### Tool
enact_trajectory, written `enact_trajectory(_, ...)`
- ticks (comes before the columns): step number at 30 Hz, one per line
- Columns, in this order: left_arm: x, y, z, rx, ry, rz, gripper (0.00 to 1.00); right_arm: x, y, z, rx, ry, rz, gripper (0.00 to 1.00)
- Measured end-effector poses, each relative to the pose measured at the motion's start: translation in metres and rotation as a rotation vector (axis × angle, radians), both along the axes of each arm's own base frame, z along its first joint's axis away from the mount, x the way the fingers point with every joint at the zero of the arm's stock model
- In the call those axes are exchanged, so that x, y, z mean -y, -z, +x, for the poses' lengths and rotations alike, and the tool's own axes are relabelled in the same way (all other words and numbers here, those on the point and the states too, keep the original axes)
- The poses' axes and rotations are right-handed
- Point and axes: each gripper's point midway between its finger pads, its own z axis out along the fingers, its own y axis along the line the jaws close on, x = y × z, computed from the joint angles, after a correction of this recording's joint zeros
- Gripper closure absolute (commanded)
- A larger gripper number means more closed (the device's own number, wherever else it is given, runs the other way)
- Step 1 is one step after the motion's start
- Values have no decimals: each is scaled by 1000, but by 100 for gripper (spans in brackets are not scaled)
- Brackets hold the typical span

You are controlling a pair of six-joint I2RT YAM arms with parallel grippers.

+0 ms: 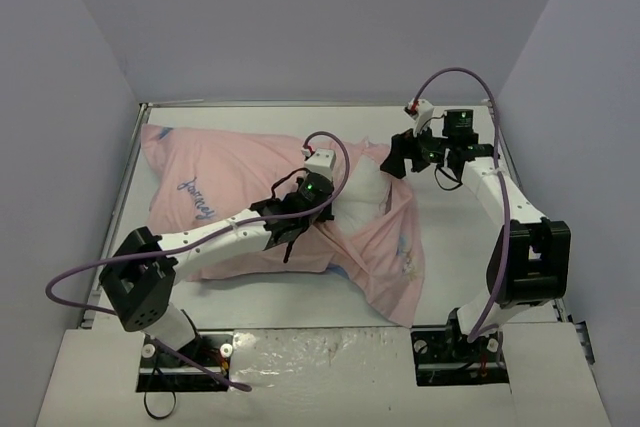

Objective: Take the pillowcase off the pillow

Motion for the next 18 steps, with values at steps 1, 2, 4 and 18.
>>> enact_trajectory(1,-1,0,-1,-1,2,4,98,0,5,-1,-4,-10,-17,24)
enact_trajectory(2,-1,-1,-2,-2,4,7,98,1,10,-2,-7,-15,-34,25)
enact_trajectory(4,-3,-3,-4,-4,7,12,98,4,14,-5,1,-33,-64,25)
enact_trajectory(18,-8,-10,-9,-6,29,38,98,-1,60,18,-19,-23,-251,100)
